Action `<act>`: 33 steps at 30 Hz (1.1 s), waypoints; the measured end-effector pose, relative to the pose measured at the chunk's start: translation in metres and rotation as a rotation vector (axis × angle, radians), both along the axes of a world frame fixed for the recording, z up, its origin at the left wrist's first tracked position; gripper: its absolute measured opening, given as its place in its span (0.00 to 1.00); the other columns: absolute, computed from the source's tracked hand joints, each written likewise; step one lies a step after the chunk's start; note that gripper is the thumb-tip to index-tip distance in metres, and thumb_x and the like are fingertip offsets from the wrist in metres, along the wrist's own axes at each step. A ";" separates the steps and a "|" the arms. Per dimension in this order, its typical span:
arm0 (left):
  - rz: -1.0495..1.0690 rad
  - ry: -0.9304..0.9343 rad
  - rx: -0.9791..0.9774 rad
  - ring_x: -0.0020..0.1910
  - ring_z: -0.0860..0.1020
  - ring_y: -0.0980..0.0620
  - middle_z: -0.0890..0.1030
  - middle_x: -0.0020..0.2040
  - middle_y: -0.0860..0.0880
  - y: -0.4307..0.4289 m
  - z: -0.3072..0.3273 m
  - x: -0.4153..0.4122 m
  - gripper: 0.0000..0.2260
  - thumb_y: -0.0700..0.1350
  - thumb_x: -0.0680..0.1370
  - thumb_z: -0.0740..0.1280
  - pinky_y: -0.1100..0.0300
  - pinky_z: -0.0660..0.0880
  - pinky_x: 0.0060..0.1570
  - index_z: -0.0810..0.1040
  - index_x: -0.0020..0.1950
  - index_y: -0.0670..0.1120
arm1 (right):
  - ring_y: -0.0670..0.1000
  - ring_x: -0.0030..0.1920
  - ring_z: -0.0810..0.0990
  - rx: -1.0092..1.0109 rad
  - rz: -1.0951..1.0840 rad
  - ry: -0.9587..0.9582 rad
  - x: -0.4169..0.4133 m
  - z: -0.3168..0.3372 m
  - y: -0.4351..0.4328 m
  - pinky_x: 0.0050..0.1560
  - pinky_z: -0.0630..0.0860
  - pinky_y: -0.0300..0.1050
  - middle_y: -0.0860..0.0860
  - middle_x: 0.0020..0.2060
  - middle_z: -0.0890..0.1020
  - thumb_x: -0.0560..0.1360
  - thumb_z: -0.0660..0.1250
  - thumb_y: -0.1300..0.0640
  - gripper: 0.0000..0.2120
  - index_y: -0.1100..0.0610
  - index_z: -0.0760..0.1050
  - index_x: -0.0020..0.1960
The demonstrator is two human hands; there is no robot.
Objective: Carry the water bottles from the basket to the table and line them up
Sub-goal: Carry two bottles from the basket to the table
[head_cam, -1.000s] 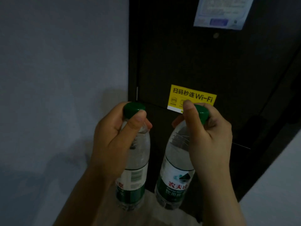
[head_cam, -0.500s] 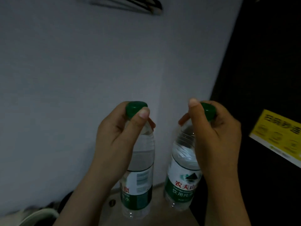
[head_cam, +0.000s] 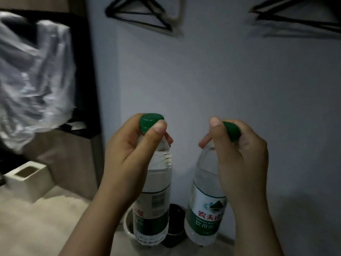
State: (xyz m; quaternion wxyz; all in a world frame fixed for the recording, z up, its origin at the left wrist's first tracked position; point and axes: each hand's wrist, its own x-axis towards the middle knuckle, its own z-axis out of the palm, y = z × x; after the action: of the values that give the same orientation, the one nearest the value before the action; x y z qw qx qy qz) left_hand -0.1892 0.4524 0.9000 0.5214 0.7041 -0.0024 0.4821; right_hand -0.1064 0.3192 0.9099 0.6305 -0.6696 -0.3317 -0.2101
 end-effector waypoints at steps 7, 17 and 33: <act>0.273 0.007 0.016 0.39 0.80 0.49 0.82 0.38 0.48 0.112 0.002 -0.117 0.14 0.54 0.75 0.62 0.55 0.75 0.43 0.78 0.43 0.44 | 0.38 0.26 0.74 0.007 0.319 -0.001 -0.084 -0.003 0.139 0.28 0.65 0.24 0.42 0.27 0.79 0.75 0.62 0.48 0.18 0.60 0.77 0.34; 0.620 0.016 0.011 0.41 0.81 0.48 0.82 0.39 0.47 0.224 -0.004 -0.245 0.13 0.54 0.75 0.62 0.47 0.77 0.45 0.79 0.42 0.45 | 0.41 0.33 0.79 0.004 0.682 0.086 -0.185 -0.007 0.296 0.36 0.70 0.26 0.46 0.30 0.82 0.74 0.62 0.45 0.16 0.56 0.76 0.35; 0.973 0.097 0.055 0.42 0.81 0.49 0.81 0.40 0.47 0.406 -0.011 -0.249 0.15 0.55 0.75 0.61 0.50 0.78 0.46 0.79 0.44 0.45 | 0.47 0.30 0.79 0.027 1.061 0.102 -0.176 -0.021 0.533 0.35 0.75 0.40 0.49 0.30 0.82 0.75 0.63 0.43 0.16 0.53 0.76 0.36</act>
State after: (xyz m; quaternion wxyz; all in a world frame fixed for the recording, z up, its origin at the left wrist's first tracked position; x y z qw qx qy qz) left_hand -0.4385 0.8586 0.8894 0.2160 0.6586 0.3384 0.6364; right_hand -0.2824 0.8523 0.8892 0.6740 -0.4109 -0.5910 0.1661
